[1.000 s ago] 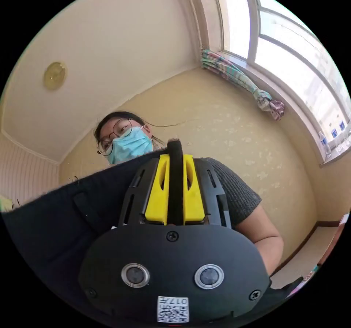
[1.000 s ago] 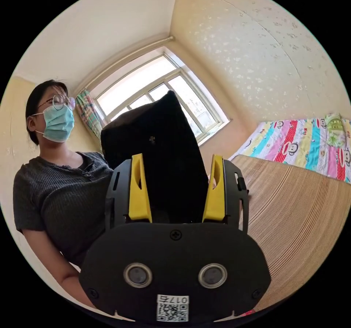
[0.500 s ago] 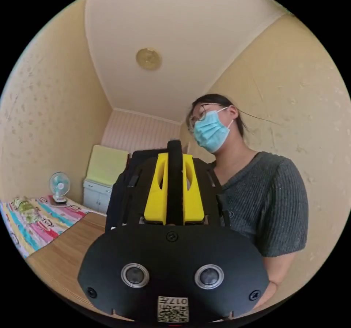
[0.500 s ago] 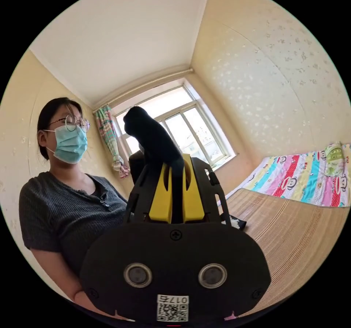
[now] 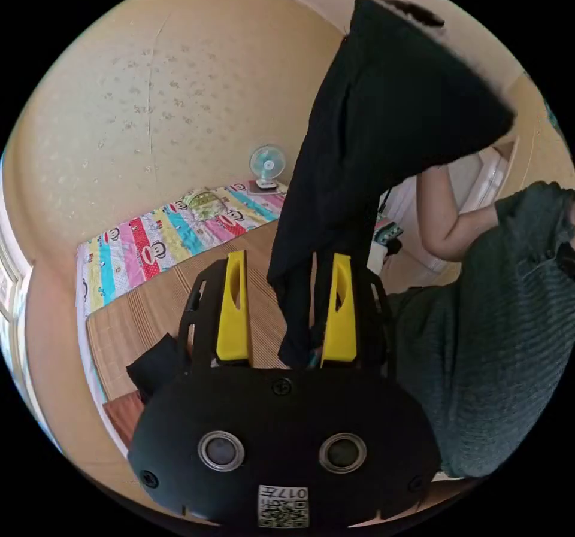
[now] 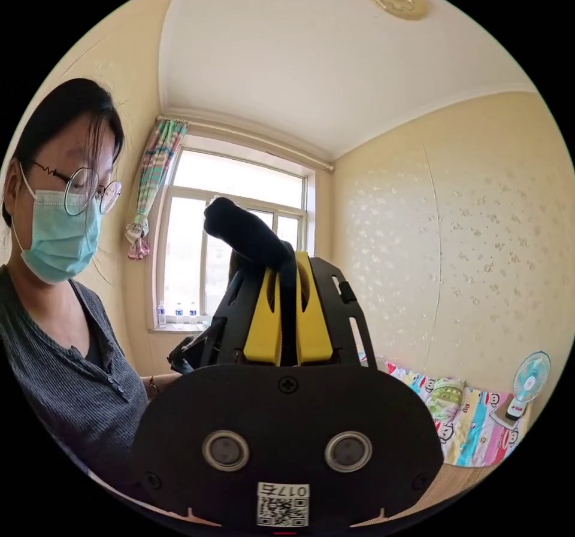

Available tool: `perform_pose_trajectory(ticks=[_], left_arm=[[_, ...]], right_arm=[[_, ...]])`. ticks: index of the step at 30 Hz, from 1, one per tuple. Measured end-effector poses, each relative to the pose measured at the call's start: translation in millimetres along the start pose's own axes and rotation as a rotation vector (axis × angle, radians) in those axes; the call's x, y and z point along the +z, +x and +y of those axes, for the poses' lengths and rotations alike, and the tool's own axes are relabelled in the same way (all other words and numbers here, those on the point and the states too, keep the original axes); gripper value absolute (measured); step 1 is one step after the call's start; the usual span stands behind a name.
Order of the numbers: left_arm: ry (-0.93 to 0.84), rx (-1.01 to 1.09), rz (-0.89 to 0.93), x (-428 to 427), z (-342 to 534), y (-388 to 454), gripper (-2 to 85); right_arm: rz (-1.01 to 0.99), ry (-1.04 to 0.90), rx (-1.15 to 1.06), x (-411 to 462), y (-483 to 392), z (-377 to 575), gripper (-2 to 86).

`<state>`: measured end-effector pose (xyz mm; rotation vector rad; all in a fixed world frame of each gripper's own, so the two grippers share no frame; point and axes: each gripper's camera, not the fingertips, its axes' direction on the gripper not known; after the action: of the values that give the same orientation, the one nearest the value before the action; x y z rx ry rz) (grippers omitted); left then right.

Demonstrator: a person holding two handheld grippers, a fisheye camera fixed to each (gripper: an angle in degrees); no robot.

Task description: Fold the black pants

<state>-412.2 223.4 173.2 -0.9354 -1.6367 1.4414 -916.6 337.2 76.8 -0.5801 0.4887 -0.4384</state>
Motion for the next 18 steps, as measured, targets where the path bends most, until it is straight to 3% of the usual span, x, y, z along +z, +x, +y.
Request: perform_pose_trajectory(ticks=[2, 4, 6, 9, 12, 15, 18], left_arm=[[-0.006, 0.069, 0.037, 17, -18, 17, 20.6], [0.141, 0.107, 0.12, 10, -35, 35, 20.6], [0.475, 0.035, 0.065, -28, -38, 43, 16.9], [0.756, -0.066, -0.05, -73, -38, 35, 7.4], [0.895, -0.128, -0.117, -109, -56, 8, 5.8], [0.961, -0.104, -0.056, -132, -94, -30, 6.0], [0.938, -0.051, 0.003, -148, -144, -58, 6.3]], right_arm=[[0.0, 0.035, 0.005, -3, -12, -16, 3.2], [0.096, 0.051, -0.013, -2, -35, -34, 3.2], [0.169, 0.046, -0.013, -1, -49, -47, 3.3], [0.234, 0.063, -0.01, -10, -62, -64, 3.4], [0.264, 0.106, -0.009, -34, -63, -83, 3.6], [0.172, 0.152, -0.013, -59, -52, -108, 3.9], [0.132, 0.171, 0.032, -75, -39, -138, 4.2]])
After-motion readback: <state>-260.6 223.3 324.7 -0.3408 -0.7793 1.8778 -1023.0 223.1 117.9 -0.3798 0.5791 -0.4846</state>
